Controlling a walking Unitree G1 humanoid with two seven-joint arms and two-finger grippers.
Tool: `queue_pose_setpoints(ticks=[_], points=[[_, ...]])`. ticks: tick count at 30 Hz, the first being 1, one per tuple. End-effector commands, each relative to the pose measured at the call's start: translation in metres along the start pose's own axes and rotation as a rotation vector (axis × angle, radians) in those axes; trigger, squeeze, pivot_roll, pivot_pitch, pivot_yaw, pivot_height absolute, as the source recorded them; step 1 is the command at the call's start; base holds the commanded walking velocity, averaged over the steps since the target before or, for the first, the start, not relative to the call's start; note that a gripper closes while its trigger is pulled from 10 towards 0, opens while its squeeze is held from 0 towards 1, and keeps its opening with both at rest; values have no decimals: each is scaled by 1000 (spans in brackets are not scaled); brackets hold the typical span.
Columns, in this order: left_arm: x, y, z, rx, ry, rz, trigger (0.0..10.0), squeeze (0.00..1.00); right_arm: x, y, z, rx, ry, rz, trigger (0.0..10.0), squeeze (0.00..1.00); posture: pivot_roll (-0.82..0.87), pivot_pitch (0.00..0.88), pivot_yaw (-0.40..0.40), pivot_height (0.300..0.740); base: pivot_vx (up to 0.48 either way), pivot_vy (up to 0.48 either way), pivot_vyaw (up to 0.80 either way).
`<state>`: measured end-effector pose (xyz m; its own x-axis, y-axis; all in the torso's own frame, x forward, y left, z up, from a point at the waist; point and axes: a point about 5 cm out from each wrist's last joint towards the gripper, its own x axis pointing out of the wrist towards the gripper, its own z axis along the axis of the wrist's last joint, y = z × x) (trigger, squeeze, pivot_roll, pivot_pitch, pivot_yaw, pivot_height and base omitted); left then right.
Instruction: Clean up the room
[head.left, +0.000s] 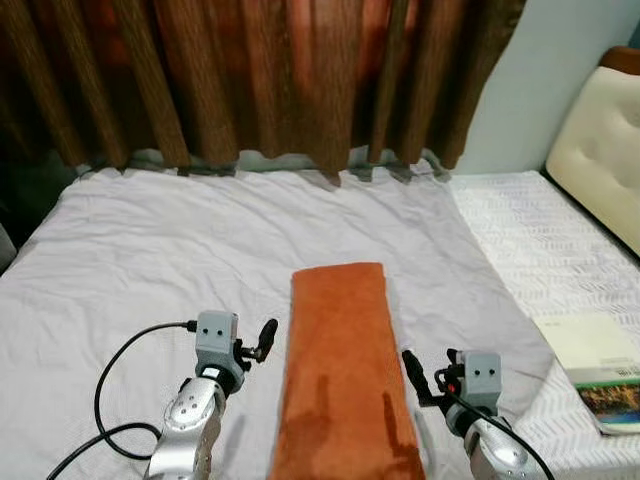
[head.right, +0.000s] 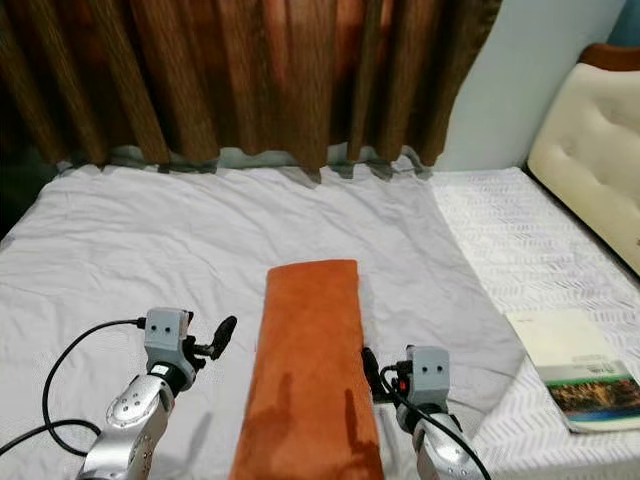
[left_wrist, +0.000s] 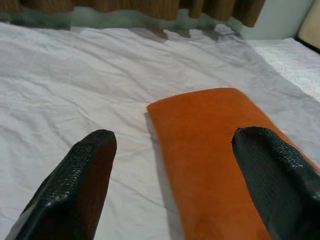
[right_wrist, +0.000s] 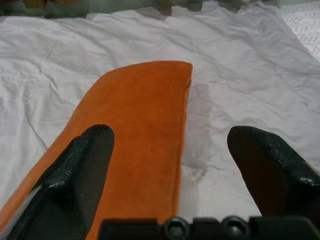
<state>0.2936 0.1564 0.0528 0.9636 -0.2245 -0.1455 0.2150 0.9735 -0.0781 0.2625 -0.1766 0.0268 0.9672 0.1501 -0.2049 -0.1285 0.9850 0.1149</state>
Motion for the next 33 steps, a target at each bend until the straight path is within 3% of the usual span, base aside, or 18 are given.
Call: queue_pose_setpoints(ticks=[1, 5, 6, 8, 9, 11, 13, 15, 16, 18, 20, 22, 26, 31, 33], points=[[5, -11, 0, -1, 11, -52, 10000, 0, -1, -7, 1, -5, 4, -23, 10000, 0, -40, 51, -45, 740, 0, 0, 0], [14, -22, -3, -19, 51, -129, 10000, 0, 0, -12, 1, -4, 16, -76, 10000, 0, -39, 60, -47, 740, 0, 0, 0], [20, -28, -8, -69, 96, -172, 10000, 0, 1, -15, -1, -7, 31, -97, 10000, 0, -42, 66, -47, 740, 0, 0, 0], [22, -30, -10, -88, 114, -180, 10000, 0, 1, -16, -2, 1, 38, -106, 10000, 0, -47, 74, -46, 740, 0, 0, 0], [27, -35, -13, -162, 149, -194, 10000, 0, 3, -18, -6, 46, 61, -125, 10000, 0, -54, 82, -43, 740, 0, 0, 0], [29, -36, -14, -186, 159, -198, 10000, 0, 4, -19, -7, 60, 69, -129, 10000, 0, -54, 82, -43, 740, 0, 0, 0], [31, -39, -14, -249, 177, -205, 10000, 0, 4, -19, -11, 79, 95, -129, 10000, 0, -73, 126, -38, 740, 0, 0, 0], [37, -42, -13, -360, 195, -210, 10000, 0, 9, -19, -16, 132, 129, -135, 10000, 0, -88, 227, -35, 740, 0, 0, 0], [39, -42, -14, -393, 204, -203, 10000, 0, 12, -21, -16, 149, 139, -148, 10000, 0, -88, 227, -35, 740, 0, 0, 0], [43, -44, -10, -414, 195, -215, 10000, 0, 14, -25, -12, 179, 127, -182, 10000, 0, -86, 315, -36, 740, 0, 0, 0], [46, -44, -4, -404, 177, -229, 10000, 0, 17, -28, -7, 174, 106, -192, 10000, 0, -91, 334, -34, 740, 0, 0, 0], [58, -32, 22, -398, 91, -217, 10000, 0, 30, -40, 19, 159, 14, -227, 10000, 0, -112, 435, -40, 740, 0, 0, 0], [60, -8, 38, -413, 19, -135, 10000, 0, 39, -42, 36, 163, -54, -226, 10000, 0, -108, 519, -49, 740, 0, 0, 0], [49, 21, 34, -479, -32, -30, 10000, 0, 53, -30, 44, 274, -67, -170, 10000, 0, -90, 598, -44, 740, 0, 0, 0], [47, 15, 26, -505, -13, -36, 10000, 0, 55, -24, 43, 296, -58, -152, 10000, 0, -69, 610, -52, 740, 0, 0, 0]])
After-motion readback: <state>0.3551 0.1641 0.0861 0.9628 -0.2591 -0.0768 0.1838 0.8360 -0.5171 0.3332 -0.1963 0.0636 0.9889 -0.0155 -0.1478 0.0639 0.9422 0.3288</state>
